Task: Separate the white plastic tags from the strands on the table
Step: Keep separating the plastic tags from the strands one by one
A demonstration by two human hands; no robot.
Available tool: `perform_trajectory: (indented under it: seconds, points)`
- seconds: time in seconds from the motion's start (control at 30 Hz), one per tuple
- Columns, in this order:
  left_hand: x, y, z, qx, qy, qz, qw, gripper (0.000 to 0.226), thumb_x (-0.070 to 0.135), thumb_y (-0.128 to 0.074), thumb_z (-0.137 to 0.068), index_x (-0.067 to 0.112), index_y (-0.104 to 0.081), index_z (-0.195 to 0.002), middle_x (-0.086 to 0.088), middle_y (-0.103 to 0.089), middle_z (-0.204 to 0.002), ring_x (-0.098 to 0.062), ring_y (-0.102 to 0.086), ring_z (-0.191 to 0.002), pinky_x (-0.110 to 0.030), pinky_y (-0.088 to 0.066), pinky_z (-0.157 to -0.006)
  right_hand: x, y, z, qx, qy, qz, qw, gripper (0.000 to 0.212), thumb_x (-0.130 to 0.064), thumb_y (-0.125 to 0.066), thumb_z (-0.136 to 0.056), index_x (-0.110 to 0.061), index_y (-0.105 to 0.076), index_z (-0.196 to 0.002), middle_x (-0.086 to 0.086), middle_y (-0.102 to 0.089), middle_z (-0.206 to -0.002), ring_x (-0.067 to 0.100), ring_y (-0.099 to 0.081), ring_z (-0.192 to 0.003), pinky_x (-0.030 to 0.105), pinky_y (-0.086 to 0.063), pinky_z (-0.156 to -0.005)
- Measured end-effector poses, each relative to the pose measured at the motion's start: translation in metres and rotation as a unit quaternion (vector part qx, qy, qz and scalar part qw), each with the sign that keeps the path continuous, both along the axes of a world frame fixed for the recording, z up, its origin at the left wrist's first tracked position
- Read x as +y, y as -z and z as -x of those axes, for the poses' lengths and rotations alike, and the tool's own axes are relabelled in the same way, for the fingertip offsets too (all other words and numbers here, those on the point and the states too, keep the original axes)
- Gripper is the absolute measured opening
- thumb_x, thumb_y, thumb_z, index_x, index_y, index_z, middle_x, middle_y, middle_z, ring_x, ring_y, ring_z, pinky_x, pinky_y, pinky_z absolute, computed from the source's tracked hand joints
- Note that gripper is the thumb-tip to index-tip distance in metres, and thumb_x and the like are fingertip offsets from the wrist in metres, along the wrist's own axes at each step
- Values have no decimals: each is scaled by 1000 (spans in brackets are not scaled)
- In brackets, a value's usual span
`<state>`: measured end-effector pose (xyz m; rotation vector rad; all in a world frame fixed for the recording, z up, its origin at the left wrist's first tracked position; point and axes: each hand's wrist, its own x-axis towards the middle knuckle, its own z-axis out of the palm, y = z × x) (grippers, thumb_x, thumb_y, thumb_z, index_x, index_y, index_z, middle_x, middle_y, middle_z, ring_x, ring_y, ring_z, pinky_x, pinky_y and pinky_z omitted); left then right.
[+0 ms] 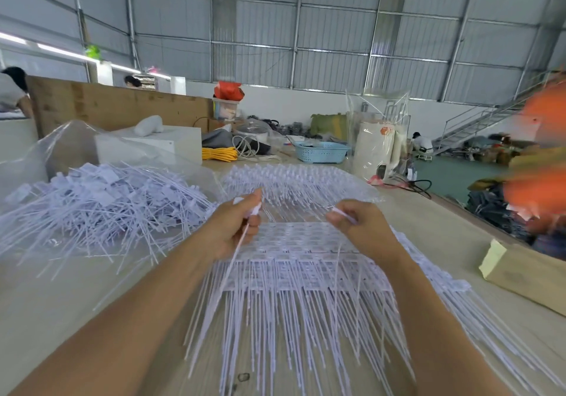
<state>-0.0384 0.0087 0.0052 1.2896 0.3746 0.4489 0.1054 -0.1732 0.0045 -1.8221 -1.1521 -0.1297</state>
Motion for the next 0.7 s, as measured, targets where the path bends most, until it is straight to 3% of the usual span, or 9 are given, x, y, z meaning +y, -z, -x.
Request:
perform_trajectory:
  seconds: [0.2, 0.3, 0.4, 0.5, 0.6, 0.7]
  points:
    - [-14, 15, -12, -10, -6, -31, 999, 34, 41, -48, -95, 11, -64, -93, -4, -63, -54, -13, -54, -40, -20, -46, -41, 20, -2, 26, -26, -60, -11, 998, 24, -17, -58, -92, -19, -52, -68, -7, -48, -67, 9, -44, -65, 26, -35, -67]
    - [-25, 18, -18, 2, 9, -28, 1000, 40, 47, -51, -91, 10, -64, -87, -7, -67, -59, -18, -67, -53, -26, -55, -50, 26, 2, 31, -43, -64, -32, 997, 10, -11, -58, -91, -11, -61, -81, -11, -47, -78, 12, -45, -80, 22, -34, -75]
    - [-34, 19, -20, -12, 70, -3, 997, 56, 63, -45, -80, 11, -67, -85, -7, -66, -62, -20, -65, -53, -24, -51, -48, 32, 6, 35, -49, -63, -40, 996, 10, -10, -61, -89, -4, -66, -96, 1, -49, -95, 7, -46, -90, 9, -33, -82]
    - [-44, 17, -19, -20, 136, -39, 990, 59, 74, -50, -64, 19, -73, -68, -3, -58, -60, -13, -55, -48, -19, -38, -42, 36, 9, 36, -70, -58, -14, 996, 14, -11, -64, -87, -3, -65, -98, 9, -46, -104, 13, -47, -96, 11, -35, -84]
    - [-49, 19, -20, 8, 86, -43, 995, 34, 45, -69, -77, 11, -68, -75, -1, -55, -57, -9, -46, -41, -17, -32, -37, 36, 12, 37, -80, -64, -9, 995, 17, -1, -67, -80, -5, -62, -95, 4, -45, -102, 10, -49, -89, 3, -36, -75]
    - [-49, 18, -20, 11, 36, -16, 999, 10, 16, -57, -93, 6, -55, -90, 1, -48, -45, -7, -38, -34, -14, -24, -33, 30, 8, 36, -34, -87, 21, 995, 27, -16, -77, -75, -20, -59, -94, -9, -51, -97, -4, -49, -84, 2, -37, -71]
